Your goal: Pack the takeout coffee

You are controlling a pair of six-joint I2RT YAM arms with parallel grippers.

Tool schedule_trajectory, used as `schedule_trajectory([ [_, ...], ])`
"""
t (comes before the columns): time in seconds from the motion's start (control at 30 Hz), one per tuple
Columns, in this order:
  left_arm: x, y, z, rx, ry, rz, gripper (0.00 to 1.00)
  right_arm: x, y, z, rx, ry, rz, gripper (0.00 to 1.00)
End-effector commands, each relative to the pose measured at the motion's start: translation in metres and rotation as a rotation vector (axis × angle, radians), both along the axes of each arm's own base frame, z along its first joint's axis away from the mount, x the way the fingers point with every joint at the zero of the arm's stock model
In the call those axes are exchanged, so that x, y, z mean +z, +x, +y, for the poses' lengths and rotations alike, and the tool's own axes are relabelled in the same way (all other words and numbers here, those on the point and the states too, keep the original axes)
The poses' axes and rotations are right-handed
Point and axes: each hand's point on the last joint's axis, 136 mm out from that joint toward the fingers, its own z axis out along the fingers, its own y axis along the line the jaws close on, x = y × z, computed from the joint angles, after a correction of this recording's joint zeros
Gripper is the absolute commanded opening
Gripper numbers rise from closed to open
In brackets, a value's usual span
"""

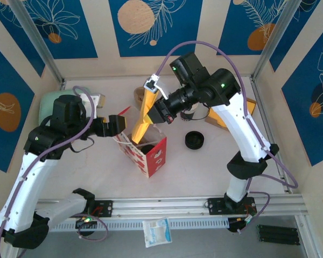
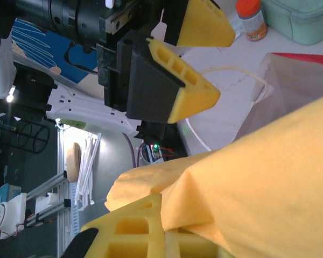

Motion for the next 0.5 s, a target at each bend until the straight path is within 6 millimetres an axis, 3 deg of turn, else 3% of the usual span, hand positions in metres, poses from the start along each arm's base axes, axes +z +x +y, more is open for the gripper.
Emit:
schedule_trajectory([
  [0.0, 0.007, -0.011, -0.003, -0.059, 0.041, -0.017, 0.99, 0.012, -0.005, -0.002, 0.008, 0.042, -0.004, 0.00],
  [0.33, 0.002, -0.025, -0.040, -0.202, 0.100, 0.016, 1.00, 0.020, -0.004, -0.001, 0.017, 0.071, -0.025, 0.00],
  [0.47, 0.001, -0.029, -0.046, -0.211, 0.116, 0.015, 1.00, 0.017, -0.002, 0.000, 0.016, 0.068, -0.013, 0.00],
])
